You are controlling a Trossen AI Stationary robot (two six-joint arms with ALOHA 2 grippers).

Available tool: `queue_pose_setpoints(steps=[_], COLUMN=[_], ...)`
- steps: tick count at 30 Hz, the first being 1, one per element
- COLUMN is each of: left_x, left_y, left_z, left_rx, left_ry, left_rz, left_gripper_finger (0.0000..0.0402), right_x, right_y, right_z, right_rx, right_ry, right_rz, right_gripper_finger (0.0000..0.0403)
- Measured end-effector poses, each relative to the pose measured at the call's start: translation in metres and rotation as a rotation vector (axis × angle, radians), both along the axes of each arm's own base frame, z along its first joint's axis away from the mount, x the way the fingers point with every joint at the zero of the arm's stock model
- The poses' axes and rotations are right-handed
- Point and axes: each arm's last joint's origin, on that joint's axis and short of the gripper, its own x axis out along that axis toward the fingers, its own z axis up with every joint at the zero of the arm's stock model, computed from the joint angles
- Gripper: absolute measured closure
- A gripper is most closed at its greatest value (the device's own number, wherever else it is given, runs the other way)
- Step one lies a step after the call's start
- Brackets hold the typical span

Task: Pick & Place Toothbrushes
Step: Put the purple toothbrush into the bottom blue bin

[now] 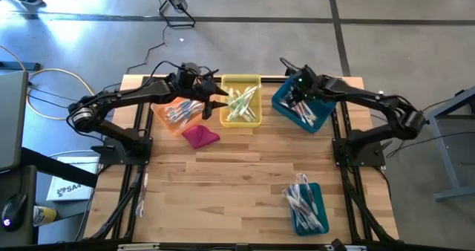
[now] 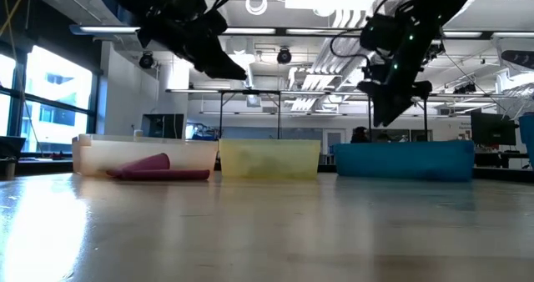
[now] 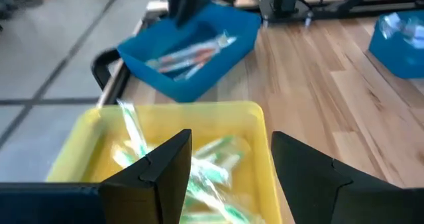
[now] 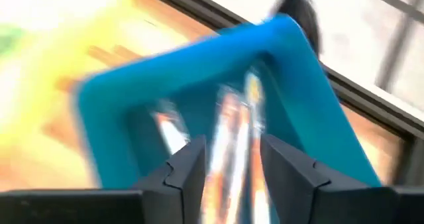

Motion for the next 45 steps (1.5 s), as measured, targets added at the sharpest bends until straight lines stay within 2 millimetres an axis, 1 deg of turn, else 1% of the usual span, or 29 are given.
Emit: queue_pose_setpoints(steps=[3,6,10,12,14,19,23,28,33,36,39,42,45], left_x=[-0.006,-0.016,-0.034,-0.043,-0.051,-0.065,-0.070,-0.075,-0.083,-0.089,-0.091,-0.091,-0.088], left_y=[-0.006,-0.020,-0.046,-0.060,-0.073,-0.099,-0.120,-0.148,-0.179,-0.197,-0.215,-0.231,-0.247], left_z=[0.000,-0.001,0.003,0.005,0.008,0.015,0.013,0.005,-0.003,-0.009,-0.018,-0.030,-0.042], left_rx=[-0.027,-0.041,-0.031,-0.039,-0.064,-0.212,-0.361,-0.558,-0.733,-0.783,-0.799,-0.787,-0.756], left_ry=[0.050,0.167,0.342,0.413,0.455,0.484,0.535,0.679,0.840,0.935,1.030,1.107,1.148], left_rz=[-0.012,-0.006,0.075,0.122,0.153,0.203,0.242,0.306,0.424,0.532,0.670,0.795,0.875], left_gripper_finger=[0.0200,0.0204,0.0236,0.0257,0.0280,0.0327,0.0357,0.0395,0.0397,0.0400,0.0401,0.0401,0.0401], right_x=[0.001,0.009,0.027,0.034,0.041,0.055,0.068,0.092,0.119,0.132,0.142,0.146,0.148], right_y=[0.005,0.012,0.023,0.027,0.031,0.038,0.042,0.049,0.064,0.076,0.087,0.097,0.104], right_z=[0.015,0.030,0.045,0.050,0.053,0.055,0.048,0.030,0.005,-0.008,-0.020,-0.024,-0.021], right_rx=[0.016,0.010,-0.047,-0.082,-0.115,-0.181,-0.186,-0.136,-0.052,-0.023,0.021,0.032,0.024], right_ry=[-0.135,-0.302,-0.483,-0.551,-0.592,-0.632,-0.640,-0.699,-0.788,-0.807,-0.813,-0.817,-0.830], right_rz=[0.125,0.352,0.685,0.809,0.893,0.999,1.044,1.164,1.328,1.390,1.409,1.437,1.464], right_gripper_finger=[0.0279,0.0302,0.0348,0.0377,0.0395,0.0400,0.0400,0.0400,0.0400,0.0400,0.0400,0.0400,0.0400])
